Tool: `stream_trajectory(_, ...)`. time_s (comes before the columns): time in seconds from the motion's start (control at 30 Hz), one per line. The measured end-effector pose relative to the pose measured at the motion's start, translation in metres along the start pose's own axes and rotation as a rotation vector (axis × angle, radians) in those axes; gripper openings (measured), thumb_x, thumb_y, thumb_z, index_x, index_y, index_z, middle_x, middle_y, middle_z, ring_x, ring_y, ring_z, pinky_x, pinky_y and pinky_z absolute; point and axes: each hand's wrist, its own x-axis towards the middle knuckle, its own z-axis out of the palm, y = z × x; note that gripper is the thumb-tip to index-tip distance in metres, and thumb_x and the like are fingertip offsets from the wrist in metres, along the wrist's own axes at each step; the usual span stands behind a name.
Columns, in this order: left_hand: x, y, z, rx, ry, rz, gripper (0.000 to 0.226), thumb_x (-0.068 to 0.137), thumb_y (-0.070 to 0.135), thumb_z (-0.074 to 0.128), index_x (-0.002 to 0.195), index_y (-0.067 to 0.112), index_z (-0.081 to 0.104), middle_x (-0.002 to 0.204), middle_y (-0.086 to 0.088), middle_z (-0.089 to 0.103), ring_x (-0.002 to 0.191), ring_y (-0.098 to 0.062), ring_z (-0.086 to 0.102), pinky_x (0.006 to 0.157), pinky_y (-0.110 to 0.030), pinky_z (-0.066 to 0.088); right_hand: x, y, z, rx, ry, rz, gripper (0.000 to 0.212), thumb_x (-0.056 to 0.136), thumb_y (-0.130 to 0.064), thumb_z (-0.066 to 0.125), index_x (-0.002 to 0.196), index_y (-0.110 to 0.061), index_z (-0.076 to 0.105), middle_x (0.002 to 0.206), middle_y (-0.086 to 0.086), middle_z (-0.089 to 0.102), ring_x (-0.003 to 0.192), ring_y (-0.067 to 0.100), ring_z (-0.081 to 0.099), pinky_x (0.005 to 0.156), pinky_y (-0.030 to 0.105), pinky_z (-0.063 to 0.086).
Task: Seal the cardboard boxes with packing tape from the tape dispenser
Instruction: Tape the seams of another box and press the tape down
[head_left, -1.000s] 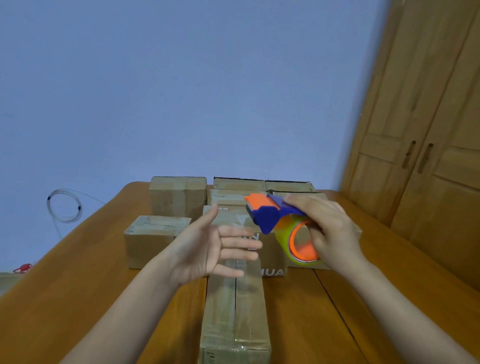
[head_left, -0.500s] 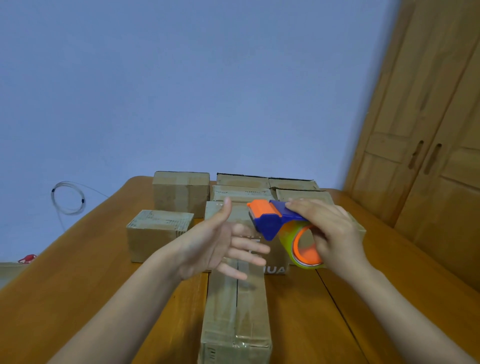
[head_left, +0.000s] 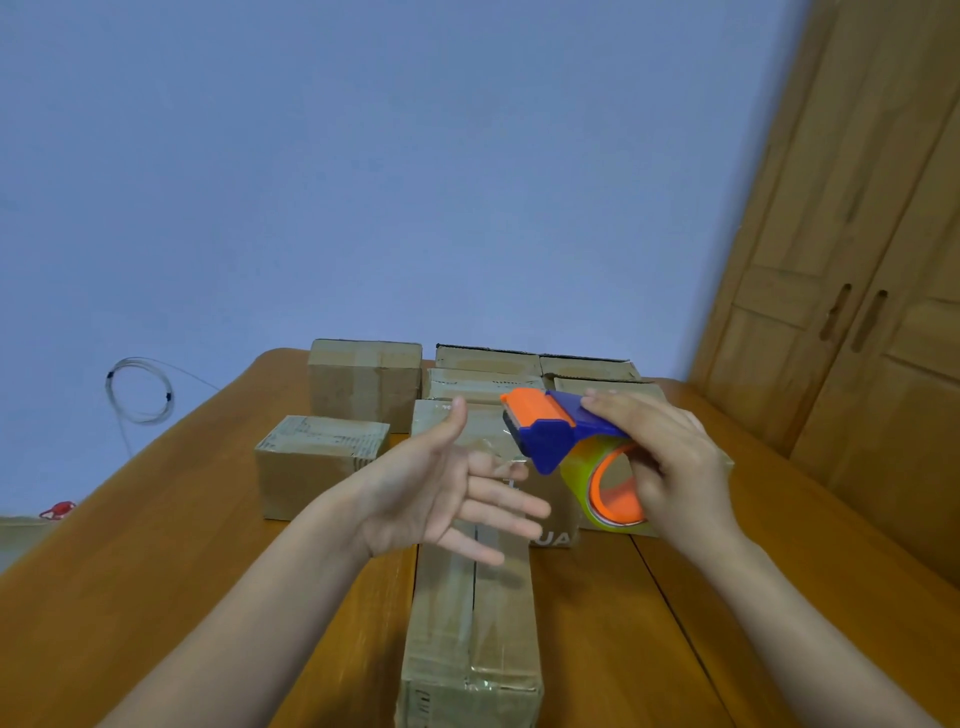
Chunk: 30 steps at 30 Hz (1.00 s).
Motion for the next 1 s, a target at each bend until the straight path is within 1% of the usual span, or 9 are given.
stream_trajectory(0.13, -0.003, -0.002, -0.001, -0.208, 0.055, 0.011, 0.090, 0.084, 0.069, 0.027, 0.135, -0.003, 0.044, 0.125, -0.021, 0.062, 0.112, -0.031, 0.063, 0.076, -0.045, 0.057, 0.002, 0.005, -0.002, 0.048, 0.074, 0.037, 0.053, 0.076, -0.003, 0.040, 0.120, -0.023, 0.062, 0.120, -0.011, 0.058, 0.121, -0.012, 0.043, 0.097, 0.011, 0.033)
stream_trajectory(0.2, -0.005, -0.004, 0.001, -0.148, 0.100, 0.060, 0.080, 0.086, 0.064, 0.031, 0.130, 0.001, 0.050, 0.121, -0.017, 0.066, 0.108, -0.029, 0.066, 0.074, -0.043, 0.057, 0.002, 0.007, -0.003, 0.058, 0.094, 0.037, 0.057, 0.074, 0.002, 0.041, 0.122, -0.026, 0.057, 0.121, -0.012, 0.057, 0.121, -0.016, 0.039, 0.099, 0.010, 0.033)
stream_trajectory(0.33, -0.005, -0.003, 0.013, 0.058, 0.265, 0.206, 0.043, 0.094, 0.040, 0.045, 0.109, 0.004, 0.063, 0.104, -0.015, 0.072, 0.096, -0.027, 0.070, 0.072, -0.040, 0.060, -0.002, 0.006, -0.001, 0.060, 0.070, 0.010, 0.055, 0.075, -0.007, 0.035, 0.121, -0.022, 0.062, 0.123, -0.010, 0.059, 0.122, -0.002, 0.047, 0.098, 0.020, 0.037)
stream_trajectory(0.43, -0.002, -0.002, 0.017, 0.093, 0.378, 0.262, 0.030, 0.098, 0.027, 0.049, 0.103, 0.002, 0.065, 0.098, -0.016, 0.073, 0.090, -0.026, 0.072, 0.072, -0.039, 0.060, -0.004, 0.002, 0.002, 0.050, 0.074, 0.018, 0.053, 0.075, -0.007, 0.035, 0.119, -0.015, 0.064, 0.122, -0.008, 0.060, 0.119, 0.008, 0.052, 0.097, 0.023, 0.038)
stream_trajectory(0.67, -0.007, -0.005, 0.020, 0.111, 0.398, 0.340, 0.026, 0.101, 0.020, 0.044, 0.102, 0.006, 0.065, 0.100, -0.015, 0.073, 0.091, -0.027, 0.072, 0.075, -0.042, 0.057, -0.005, -0.002, 0.003, 0.037, 0.084, 0.016, 0.053, 0.075, -0.007, 0.036, 0.119, -0.015, 0.063, 0.123, -0.009, 0.059, 0.122, -0.002, 0.047, 0.099, 0.020, 0.036)
stream_trajectory(0.73, -0.009, -0.005, 0.023, 0.061, 0.392, 0.340, 0.034, 0.102, 0.026, 0.037, 0.103, 0.005, 0.063, 0.100, -0.017, 0.072, 0.090, -0.029, 0.071, 0.072, -0.041, 0.058, -0.005, -0.001, 0.003, 0.047, 0.102, 0.014, 0.054, 0.074, -0.006, 0.036, 0.119, -0.016, 0.064, 0.122, -0.008, 0.060, 0.121, 0.001, 0.049, 0.099, 0.020, 0.037)
stream_trajectory(0.8, -0.009, -0.005, 0.025, 0.035, 0.385, 0.331, 0.046, 0.101, 0.039, 0.032, 0.105, 0.005, 0.063, 0.100, -0.017, 0.072, 0.088, -0.028, 0.071, 0.069, -0.039, 0.059, -0.005, -0.002, 0.002, 0.062, 0.122, 0.012, 0.053, 0.076, -0.005, 0.037, 0.121, -0.020, 0.062, 0.122, -0.009, 0.059, 0.123, -0.005, 0.045, 0.099, 0.016, 0.036)
stream_trajectory(0.9, -0.008, -0.006, 0.029, 0.111, 0.392, 0.316, 0.057, 0.087, 0.056, 0.041, 0.107, 0.007, 0.063, 0.099, -0.013, 0.073, 0.090, -0.026, 0.071, 0.070, -0.039, 0.059, -0.006, -0.001, 0.001, 0.064, 0.134, -0.008, 0.051, 0.078, -0.004, 0.038, 0.122, -0.021, 0.058, 0.123, -0.010, 0.058, 0.125, -0.007, 0.043, 0.099, 0.017, 0.036)
stream_trajectory(1.0, -0.005, -0.008, 0.036, 0.164, 0.392, 0.347, 0.044, 0.085, 0.044, 0.055, 0.107, 0.007, 0.064, 0.098, -0.010, 0.074, 0.089, -0.023, 0.072, 0.077, -0.043, 0.059, -0.008, -0.002, -0.001, 0.049, 0.128, -0.028, 0.048, 0.080, -0.005, 0.039, 0.120, -0.019, 0.062, 0.123, -0.008, 0.059, 0.123, 0.001, 0.048, 0.096, 0.021, 0.038)
